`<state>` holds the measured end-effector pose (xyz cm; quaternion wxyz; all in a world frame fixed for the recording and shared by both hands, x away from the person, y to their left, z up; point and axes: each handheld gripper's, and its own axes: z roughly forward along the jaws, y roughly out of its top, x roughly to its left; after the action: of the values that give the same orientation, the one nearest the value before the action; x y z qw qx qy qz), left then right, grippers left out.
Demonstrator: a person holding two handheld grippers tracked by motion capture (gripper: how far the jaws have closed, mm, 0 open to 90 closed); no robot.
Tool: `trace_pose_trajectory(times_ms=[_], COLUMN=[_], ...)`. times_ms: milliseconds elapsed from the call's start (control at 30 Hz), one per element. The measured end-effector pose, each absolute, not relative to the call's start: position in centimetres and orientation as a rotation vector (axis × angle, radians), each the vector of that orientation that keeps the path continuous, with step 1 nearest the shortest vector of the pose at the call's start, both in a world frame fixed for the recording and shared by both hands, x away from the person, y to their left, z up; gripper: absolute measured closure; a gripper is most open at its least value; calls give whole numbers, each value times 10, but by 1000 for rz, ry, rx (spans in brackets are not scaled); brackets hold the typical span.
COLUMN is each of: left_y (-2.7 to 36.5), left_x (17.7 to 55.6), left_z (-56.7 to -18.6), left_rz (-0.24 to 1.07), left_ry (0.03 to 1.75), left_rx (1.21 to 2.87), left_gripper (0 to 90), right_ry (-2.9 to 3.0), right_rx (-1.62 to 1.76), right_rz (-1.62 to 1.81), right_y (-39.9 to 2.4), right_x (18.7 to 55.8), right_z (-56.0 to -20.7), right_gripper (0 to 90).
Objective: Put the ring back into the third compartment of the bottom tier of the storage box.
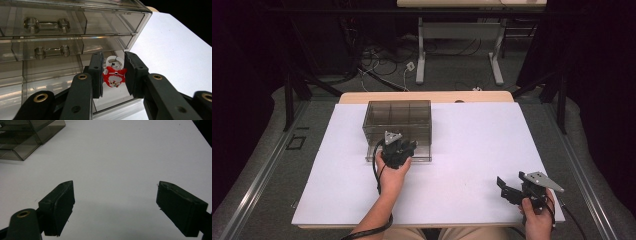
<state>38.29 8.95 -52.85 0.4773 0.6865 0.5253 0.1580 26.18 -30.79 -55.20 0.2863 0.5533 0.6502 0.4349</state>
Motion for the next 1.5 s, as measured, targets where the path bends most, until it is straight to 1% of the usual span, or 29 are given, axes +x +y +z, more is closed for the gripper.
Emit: trace_pose_trajectory(times_ms=[700, 1500], left_y=[89, 75], left_x=[388, 389], left_z=[-539, -550], left_rz=[371, 368], left_ry=[1305, 1288], left_rx=[1690, 1739], left_gripper=[689, 689], right_ry=[1741, 1745], right_rx=[1481, 1483], right_rz=[1167, 1163], right_y=[-308, -307], right_x=[262, 263], right_z=[-552, -552], right_gripper=[146, 146])
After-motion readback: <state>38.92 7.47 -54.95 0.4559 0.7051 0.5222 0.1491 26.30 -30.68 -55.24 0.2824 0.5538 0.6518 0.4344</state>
